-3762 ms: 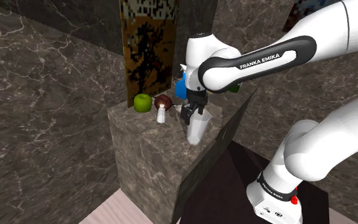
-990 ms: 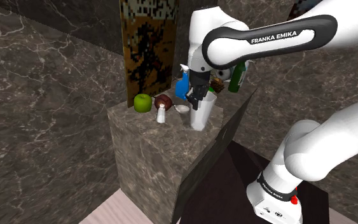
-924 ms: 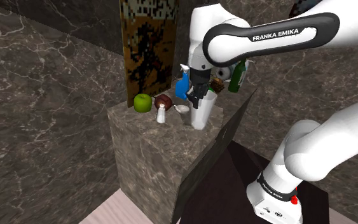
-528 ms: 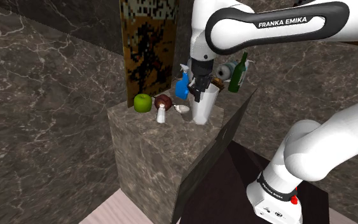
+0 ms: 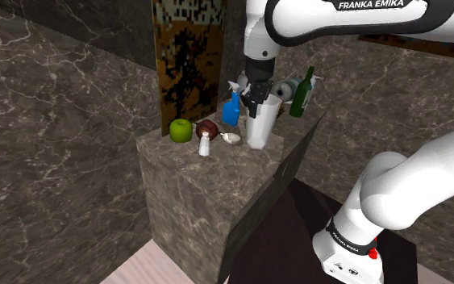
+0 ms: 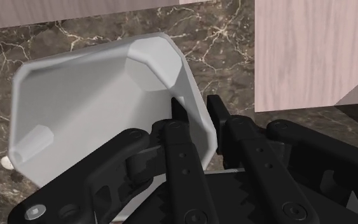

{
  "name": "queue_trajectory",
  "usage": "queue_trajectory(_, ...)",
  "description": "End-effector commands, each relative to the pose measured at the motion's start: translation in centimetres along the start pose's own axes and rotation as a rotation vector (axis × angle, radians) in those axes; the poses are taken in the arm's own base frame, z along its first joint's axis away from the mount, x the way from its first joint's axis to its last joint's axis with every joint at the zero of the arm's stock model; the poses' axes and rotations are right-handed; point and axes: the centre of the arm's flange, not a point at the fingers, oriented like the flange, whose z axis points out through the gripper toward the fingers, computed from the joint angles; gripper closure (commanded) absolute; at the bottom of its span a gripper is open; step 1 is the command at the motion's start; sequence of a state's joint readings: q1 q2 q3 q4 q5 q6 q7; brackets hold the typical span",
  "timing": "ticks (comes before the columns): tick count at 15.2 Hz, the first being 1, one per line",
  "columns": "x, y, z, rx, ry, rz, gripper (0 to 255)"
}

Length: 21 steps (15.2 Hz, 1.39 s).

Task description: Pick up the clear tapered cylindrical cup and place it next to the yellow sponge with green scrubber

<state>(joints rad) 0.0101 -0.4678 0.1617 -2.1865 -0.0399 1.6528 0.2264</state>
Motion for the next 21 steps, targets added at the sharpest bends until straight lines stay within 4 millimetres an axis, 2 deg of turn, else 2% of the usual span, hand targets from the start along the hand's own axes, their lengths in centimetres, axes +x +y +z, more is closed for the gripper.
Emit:
queue_trajectory(1,-0.1,0.1,-1.1,0.0,0.0,0.0,255)
queue_trajectory(11,-0.3,0.7,-6.2,0.0,0.0,0.0,255)
queue_trajectory(21,5.1,11.9,-1.5,0.0,0.0,0.0,255)
